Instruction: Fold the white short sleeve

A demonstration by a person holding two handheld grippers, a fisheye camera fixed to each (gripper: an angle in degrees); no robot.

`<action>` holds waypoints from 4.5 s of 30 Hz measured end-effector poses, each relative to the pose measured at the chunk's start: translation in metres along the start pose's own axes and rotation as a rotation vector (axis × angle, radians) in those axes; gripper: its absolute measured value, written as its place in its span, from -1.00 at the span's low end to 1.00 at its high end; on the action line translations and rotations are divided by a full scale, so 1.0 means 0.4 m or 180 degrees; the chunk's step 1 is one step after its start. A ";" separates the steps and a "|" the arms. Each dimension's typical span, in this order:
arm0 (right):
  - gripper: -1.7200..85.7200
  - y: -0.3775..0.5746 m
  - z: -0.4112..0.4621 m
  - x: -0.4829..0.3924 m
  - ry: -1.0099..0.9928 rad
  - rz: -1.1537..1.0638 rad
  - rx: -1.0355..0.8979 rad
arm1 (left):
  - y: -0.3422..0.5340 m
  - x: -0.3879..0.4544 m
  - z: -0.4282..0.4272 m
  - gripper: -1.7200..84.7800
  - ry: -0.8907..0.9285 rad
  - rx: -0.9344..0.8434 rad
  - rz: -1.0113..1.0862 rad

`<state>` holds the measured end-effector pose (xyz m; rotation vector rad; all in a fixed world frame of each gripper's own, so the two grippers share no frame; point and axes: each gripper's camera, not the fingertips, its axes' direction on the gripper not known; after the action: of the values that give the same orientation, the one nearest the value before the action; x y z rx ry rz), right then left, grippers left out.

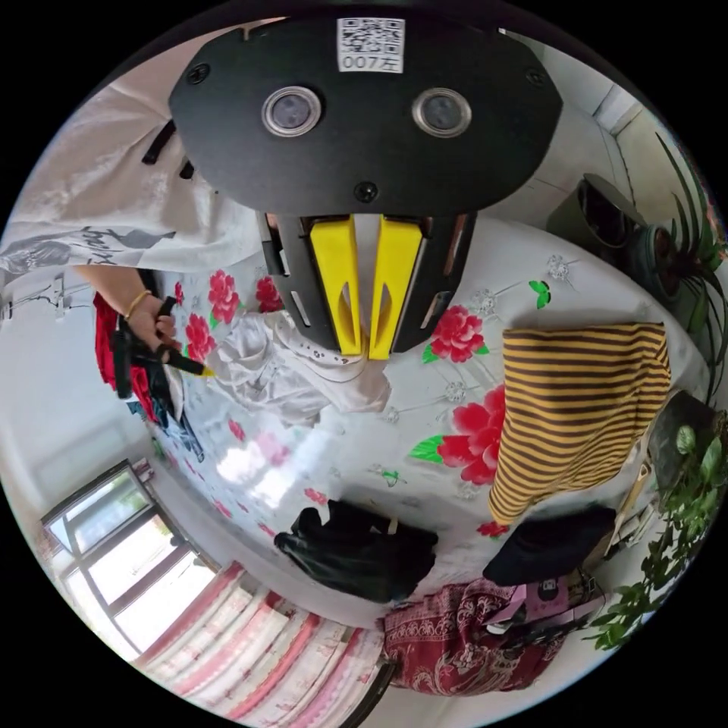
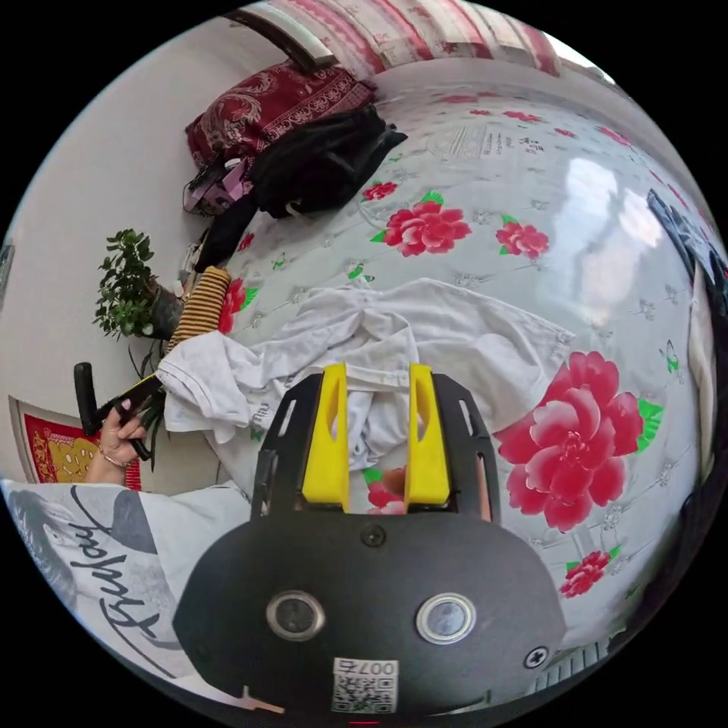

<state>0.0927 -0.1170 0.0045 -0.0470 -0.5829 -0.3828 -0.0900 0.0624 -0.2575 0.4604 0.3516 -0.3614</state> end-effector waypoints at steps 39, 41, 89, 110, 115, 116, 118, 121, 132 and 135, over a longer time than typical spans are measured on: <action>-0.80 0.193 -0.440 -0.108 -0.1668 -0.1775 0.0876 | 0.219 0.670 -1.093 -0.98 0.0467 0.3714 0.1020; -0.80 0.198 -0.478 -0.047 -0.1897 -0.1584 0.0998 | 0.093 0.755 -1.006 -0.97 0.0503 0.3420 0.1256; -0.86 0.299 -0.226 0.227 0.1019 0.0483 0.0040 | 0.161 0.445 0.633 -0.98 -0.0511 -0.0666 0.0833; -0.97 0.306 -0.623 0.149 0.0013 -0.0079 0.0922 | 0.198 0.381 0.501 -0.89 -0.0966 -0.0910 0.1196; -0.96 0.428 -0.687 0.193 -0.0248 0.0140 0.0597 | 0.206 0.284 0.185 -0.91 -0.0669 -0.0336 0.0829; -0.96 0.431 -0.686 0.194 -0.0303 0.0159 0.0565 | 0.195 0.261 0.138 -0.92 -0.0605 -0.0268 0.0755; -0.96 0.411 -0.676 0.193 -0.0388 0.0167 0.0478 | 0.162 0.235 0.104 -0.93 -0.0521 -0.0220 0.0730; -0.97 0.282 -0.690 0.179 -0.0388 -0.0005 0.0425 | 0.008 0.201 0.118 -0.95 -0.0371 -0.0227 0.0830; -0.97 0.285 -1.460 -0.096 0.0083 -0.0859 0.3417 | -0.363 0.450 -0.593 -0.97 0.0249 0.1631 0.1482; -0.97 0.434 -1.510 -0.127 0.0111 -0.1218 0.3572 | -0.244 0.454 -0.672 -0.97 0.0244 0.1834 0.1716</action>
<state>0.4362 -0.0294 -0.5171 1.1580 -0.7062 -0.3792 -0.0364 0.0653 -0.5920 1.1065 0.1797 0.0929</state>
